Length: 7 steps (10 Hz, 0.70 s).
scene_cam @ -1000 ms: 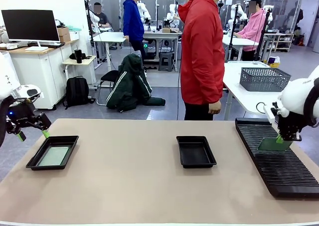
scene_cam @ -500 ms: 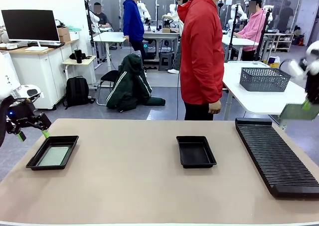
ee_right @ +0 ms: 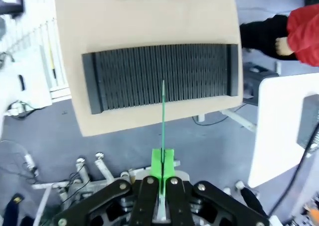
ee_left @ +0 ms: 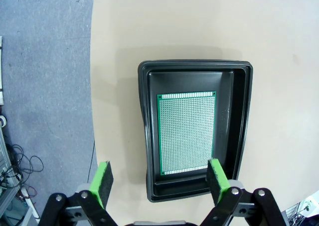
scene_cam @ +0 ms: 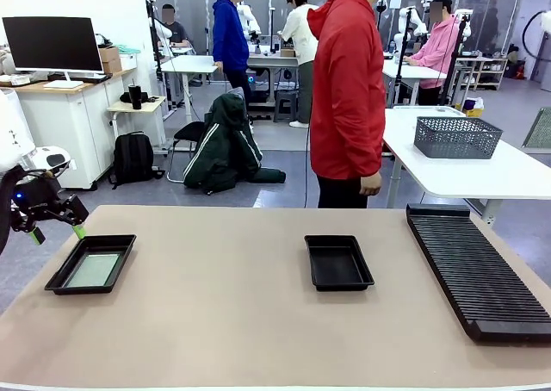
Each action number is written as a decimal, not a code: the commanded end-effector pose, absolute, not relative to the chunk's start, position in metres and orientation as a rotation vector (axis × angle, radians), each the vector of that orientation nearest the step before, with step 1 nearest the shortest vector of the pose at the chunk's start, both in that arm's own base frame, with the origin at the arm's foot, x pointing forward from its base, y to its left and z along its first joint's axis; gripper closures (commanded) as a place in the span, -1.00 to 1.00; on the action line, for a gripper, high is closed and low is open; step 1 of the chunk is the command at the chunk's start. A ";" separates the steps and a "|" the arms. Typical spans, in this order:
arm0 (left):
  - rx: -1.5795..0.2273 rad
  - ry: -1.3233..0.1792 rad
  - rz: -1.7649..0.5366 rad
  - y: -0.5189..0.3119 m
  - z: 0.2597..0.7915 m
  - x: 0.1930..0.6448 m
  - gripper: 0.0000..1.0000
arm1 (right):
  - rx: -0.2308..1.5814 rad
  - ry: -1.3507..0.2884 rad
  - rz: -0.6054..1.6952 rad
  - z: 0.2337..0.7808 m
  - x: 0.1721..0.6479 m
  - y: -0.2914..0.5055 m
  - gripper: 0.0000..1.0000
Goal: Inspect and transfer BCBs to ESD trays.
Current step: Pick up the Blank PCB from the PCB Rack and place it in the right ESD tray.
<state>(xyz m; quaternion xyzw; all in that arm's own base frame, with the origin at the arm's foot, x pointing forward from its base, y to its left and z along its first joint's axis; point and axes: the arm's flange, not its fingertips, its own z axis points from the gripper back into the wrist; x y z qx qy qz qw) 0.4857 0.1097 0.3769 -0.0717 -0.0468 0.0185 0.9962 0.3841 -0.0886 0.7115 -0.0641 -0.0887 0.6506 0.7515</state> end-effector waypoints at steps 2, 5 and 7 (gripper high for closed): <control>-0.145 -0.100 0.035 0.111 0.375 0.486 -1.00 | -0.096 -0.190 1.377 0.733 0.398 -0.091 0.96; -0.145 -0.100 0.035 0.111 0.375 0.486 -1.00 | -0.126 -0.175 1.398 0.733 0.394 -0.094 0.96; -0.145 -0.100 0.035 0.111 0.375 0.486 -1.00 | -0.126 -0.175 1.398 0.733 0.394 -0.094 0.96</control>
